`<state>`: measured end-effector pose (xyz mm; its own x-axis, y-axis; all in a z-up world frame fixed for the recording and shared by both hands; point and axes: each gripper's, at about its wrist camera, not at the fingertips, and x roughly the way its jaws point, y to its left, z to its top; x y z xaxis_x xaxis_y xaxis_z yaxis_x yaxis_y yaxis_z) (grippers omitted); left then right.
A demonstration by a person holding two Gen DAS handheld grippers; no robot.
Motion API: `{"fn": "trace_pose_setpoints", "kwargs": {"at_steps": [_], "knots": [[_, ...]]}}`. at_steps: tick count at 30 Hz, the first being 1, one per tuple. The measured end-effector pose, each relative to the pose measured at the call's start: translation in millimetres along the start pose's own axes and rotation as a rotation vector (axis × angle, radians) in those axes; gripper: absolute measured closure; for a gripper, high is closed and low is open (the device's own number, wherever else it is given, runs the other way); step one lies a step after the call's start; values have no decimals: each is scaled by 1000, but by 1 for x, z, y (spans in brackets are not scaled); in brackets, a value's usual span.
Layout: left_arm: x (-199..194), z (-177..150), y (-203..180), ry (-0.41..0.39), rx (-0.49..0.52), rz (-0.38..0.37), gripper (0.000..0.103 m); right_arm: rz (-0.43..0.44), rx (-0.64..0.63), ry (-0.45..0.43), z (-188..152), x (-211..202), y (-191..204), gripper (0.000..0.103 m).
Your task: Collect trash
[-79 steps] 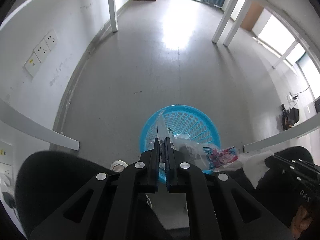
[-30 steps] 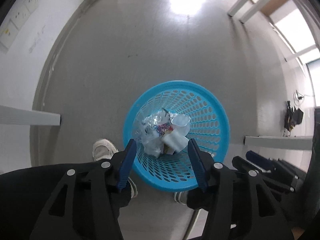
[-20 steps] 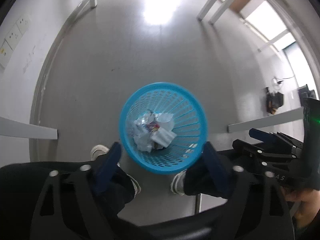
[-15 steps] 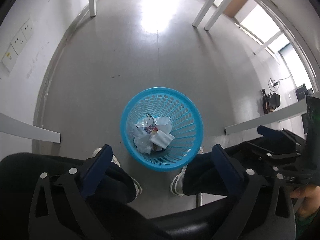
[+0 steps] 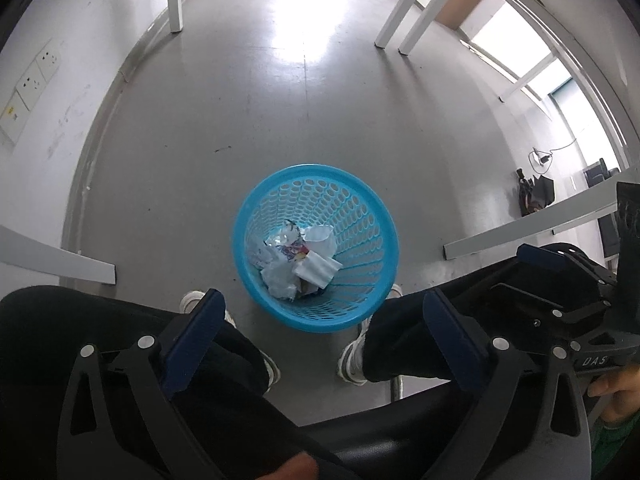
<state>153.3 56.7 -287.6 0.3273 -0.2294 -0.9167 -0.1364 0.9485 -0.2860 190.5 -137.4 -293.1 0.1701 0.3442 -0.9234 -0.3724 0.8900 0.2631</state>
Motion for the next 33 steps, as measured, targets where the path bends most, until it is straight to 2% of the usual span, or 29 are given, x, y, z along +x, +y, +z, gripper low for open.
{"fn": "trace_pose_setpoints", "kwargs": {"at_steps": [7, 14, 33], "knots": [[-1, -2, -5, 0, 30, 9, 6, 24, 23, 8, -2, 3, -3, 9], [3, 0, 5, 19, -24, 2, 6, 33, 33, 12, -1, 5, -4, 9], [9, -1, 2, 32, -28, -12, 6, 42, 50, 19, 0, 9, -5, 9]]}}
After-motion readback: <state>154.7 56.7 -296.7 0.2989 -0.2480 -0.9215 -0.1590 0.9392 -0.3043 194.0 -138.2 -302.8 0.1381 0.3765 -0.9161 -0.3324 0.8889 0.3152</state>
